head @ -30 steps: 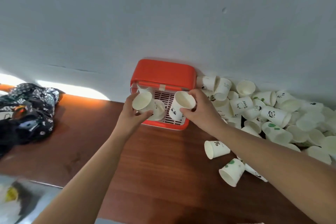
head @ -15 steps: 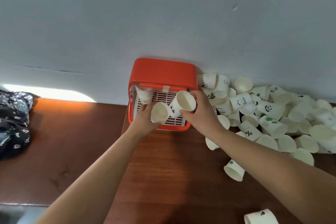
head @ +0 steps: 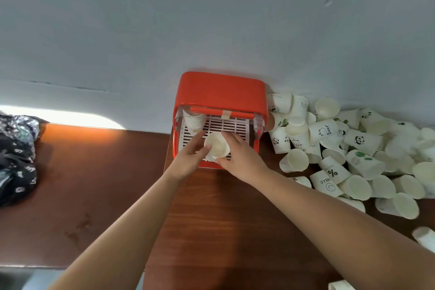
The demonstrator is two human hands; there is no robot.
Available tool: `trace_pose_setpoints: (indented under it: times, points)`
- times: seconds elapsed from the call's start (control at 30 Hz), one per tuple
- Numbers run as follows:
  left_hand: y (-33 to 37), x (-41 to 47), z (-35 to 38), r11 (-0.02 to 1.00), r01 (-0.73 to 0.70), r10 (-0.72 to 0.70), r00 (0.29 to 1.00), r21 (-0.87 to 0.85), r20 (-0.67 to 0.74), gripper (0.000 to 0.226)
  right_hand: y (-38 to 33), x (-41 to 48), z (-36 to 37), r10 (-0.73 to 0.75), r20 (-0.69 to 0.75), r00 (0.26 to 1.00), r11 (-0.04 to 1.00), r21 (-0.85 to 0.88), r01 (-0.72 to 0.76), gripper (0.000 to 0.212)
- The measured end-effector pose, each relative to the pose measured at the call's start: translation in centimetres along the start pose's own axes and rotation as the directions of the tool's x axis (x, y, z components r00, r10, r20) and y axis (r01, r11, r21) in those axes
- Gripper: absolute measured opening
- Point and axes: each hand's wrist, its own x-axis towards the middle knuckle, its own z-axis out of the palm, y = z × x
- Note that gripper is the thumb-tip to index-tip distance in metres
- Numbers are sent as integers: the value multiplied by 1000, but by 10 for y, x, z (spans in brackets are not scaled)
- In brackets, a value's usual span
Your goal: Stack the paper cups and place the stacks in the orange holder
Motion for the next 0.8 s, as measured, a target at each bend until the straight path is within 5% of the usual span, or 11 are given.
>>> trace_pose_setpoints:
  times: [0.2,0.47,0.67,0.8]
  points:
    - [-3,2,10,992,-45,59,992,118,-113,48,13,1,0,37,52,998,998,48,-39,80]
    - [10,-53,53,993,112,-121,917,-48,-380,24,105,-74,-43,168,5,986,985,38,-168,54]
    - [17,-67,137,987,144,-127,969,70,-212,4,206,-127,-80,255,-49,966,963,-72,-258,53]
    - [32,-31,212,961,81,-65,996,264,-67,31,247,-135,-92,227,4,974,958,-180,-222,59]
